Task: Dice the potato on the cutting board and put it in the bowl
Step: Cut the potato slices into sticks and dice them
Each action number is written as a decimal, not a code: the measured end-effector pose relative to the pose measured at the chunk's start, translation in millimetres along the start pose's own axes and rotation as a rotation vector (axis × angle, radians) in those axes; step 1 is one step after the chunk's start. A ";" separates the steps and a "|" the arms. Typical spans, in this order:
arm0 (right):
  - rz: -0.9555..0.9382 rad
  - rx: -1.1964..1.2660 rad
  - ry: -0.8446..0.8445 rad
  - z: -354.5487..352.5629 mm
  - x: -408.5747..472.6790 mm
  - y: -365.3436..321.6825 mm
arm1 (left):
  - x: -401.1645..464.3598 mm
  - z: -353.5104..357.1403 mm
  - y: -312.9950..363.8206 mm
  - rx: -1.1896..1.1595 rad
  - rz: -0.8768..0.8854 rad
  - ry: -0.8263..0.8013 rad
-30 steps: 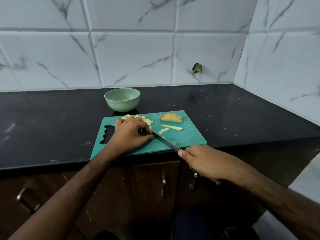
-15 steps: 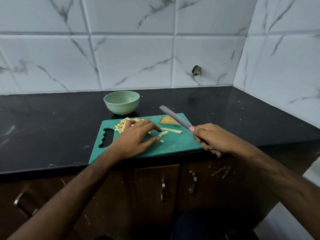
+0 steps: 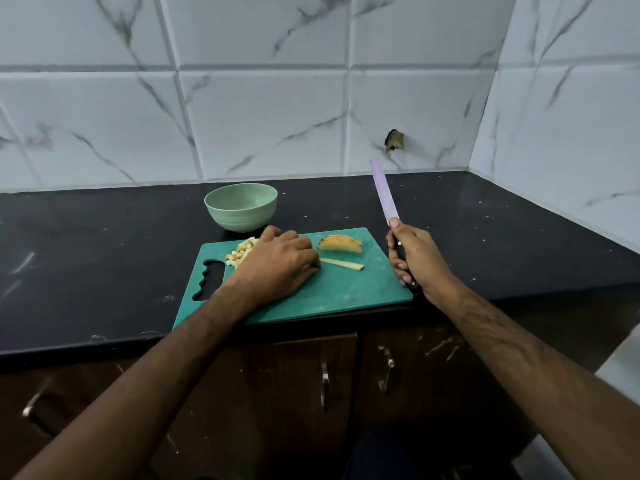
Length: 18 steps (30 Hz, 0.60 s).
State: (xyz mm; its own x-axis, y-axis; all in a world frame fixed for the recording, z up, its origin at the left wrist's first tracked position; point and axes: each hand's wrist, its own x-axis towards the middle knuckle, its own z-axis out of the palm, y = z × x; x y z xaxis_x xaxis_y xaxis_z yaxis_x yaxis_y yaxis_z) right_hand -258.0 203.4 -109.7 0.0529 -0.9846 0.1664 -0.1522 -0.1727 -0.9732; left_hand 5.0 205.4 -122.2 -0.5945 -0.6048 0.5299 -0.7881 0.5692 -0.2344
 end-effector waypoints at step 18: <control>-0.016 0.036 -0.018 -1.9 0.0 5.2 | 48.5 8.7 33.0 -0.175 0.077 -0.148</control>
State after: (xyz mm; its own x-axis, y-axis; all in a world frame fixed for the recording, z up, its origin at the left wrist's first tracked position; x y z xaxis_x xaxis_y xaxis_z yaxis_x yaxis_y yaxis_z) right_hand -260.6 202.5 -114.5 0.0725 -0.9812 0.1791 -0.1151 -0.1866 -0.9757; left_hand -51.3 190.0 -111.3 -0.6789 -0.6236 0.3875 -0.7074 0.6970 -0.1176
